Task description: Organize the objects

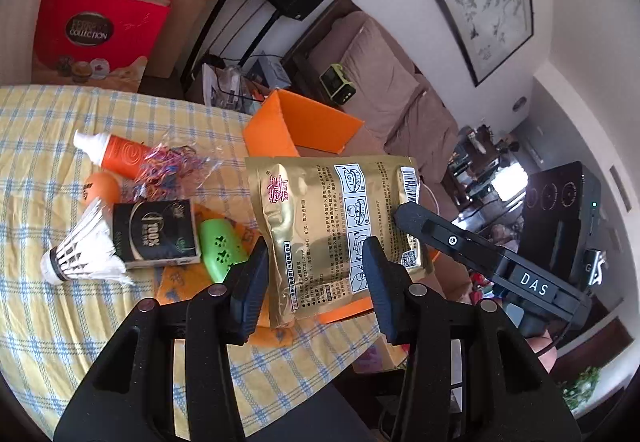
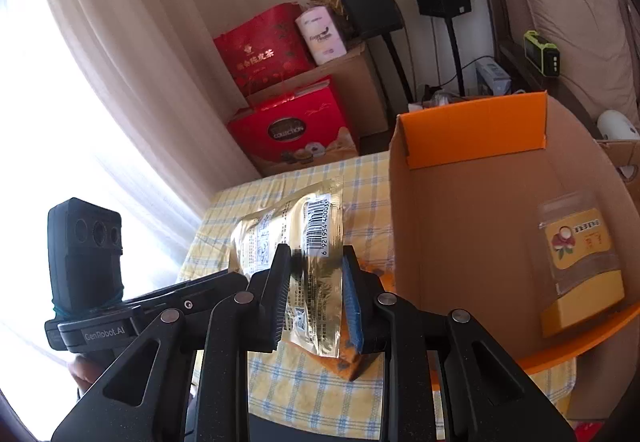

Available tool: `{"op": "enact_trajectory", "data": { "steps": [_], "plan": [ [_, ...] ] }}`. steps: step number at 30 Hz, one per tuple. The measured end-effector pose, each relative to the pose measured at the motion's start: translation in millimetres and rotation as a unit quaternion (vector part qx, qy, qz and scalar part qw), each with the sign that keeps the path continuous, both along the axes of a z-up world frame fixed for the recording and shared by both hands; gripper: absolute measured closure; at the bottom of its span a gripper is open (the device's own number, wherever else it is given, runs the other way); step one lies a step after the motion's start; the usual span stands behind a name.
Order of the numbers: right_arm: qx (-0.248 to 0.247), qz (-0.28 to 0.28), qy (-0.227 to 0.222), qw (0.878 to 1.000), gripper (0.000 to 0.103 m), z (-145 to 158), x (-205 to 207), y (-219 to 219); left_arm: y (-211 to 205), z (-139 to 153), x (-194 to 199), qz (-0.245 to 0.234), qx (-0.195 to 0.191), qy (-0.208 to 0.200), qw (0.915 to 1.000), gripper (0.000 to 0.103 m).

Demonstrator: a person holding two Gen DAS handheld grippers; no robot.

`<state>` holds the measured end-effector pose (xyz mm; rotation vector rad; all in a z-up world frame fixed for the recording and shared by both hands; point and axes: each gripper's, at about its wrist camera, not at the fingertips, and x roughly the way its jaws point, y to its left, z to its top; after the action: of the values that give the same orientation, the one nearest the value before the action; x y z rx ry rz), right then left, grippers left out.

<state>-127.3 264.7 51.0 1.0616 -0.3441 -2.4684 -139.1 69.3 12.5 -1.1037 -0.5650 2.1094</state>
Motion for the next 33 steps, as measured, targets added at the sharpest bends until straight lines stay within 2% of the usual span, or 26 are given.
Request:
{"op": "enact_trajectory", "data": {
  "steps": [2,9,14,16,19,20,24,26,28,30,33],
  "plan": [
    [-0.002,-0.017,0.008,1.0,0.079,8.2,5.6,19.1,15.2,4.0,-0.8,-0.011,-0.007,0.005,0.9999,0.061],
    [-0.002,-0.049,0.008,0.999,0.081,7.9,15.3,54.9,74.1,2.5,-6.5,-0.053,-0.016,-0.003,0.9984,0.06],
    [0.005,-0.073,0.007,0.997,0.084,9.2,19.7,84.5,112.4,-1.8,-12.8,-0.088,-0.005,-0.021,0.9958,0.06],
    [-0.004,-0.079,0.0,0.997,0.084,8.2,18.0,98.0,128.3,-1.2,-15.7,-0.101,-0.006,-0.02,0.9947,0.06],
    [-0.01,-0.055,-0.033,0.998,0.085,-1.0,9.9,110.1,147.1,1.9,-18.3,-0.119,-0.007,-0.019,0.9926,0.061],
    [-0.018,-0.05,-0.038,0.998,0.087,-4.2,7.4,112.7,154.1,2.9,-19.3,-0.119,-0.022,-0.012,0.9926,0.061],
    [-0.019,-0.055,-0.039,0.998,0.089,-9.1,2.3,124.7,162.4,-2.9,-26.9,-0.124,-0.02,-0.027,0.9917,0.06],
    [-0.009,-0.051,-0.036,0.998,0.092,-7.8,-0.2,125.6,162.0,-5.7,-29.7,-0.117,-0.032,-0.029,0.9922,0.06],
    [0.007,-0.046,-0.033,0.998,0.097,-6.7,-4.6,123.8,156.7,-6.8,-34.1,-0.105,-0.043,-0.03,0.9932,0.06],
    [0.039,-0.05,-0.033,0.997,0.097,-8.1,-9.9,120.5,147.3,-7.0,-37.4,-0.092,-0.036,-0.036,0.9945,0.056],
    [0.068,-0.039,-0.041,0.996,0.097,-18.3,-21.6,113.0,131.6,-4.2,-38.8,-0.074,-0.031,-0.037,0.9961,0.056]
  ]
}}
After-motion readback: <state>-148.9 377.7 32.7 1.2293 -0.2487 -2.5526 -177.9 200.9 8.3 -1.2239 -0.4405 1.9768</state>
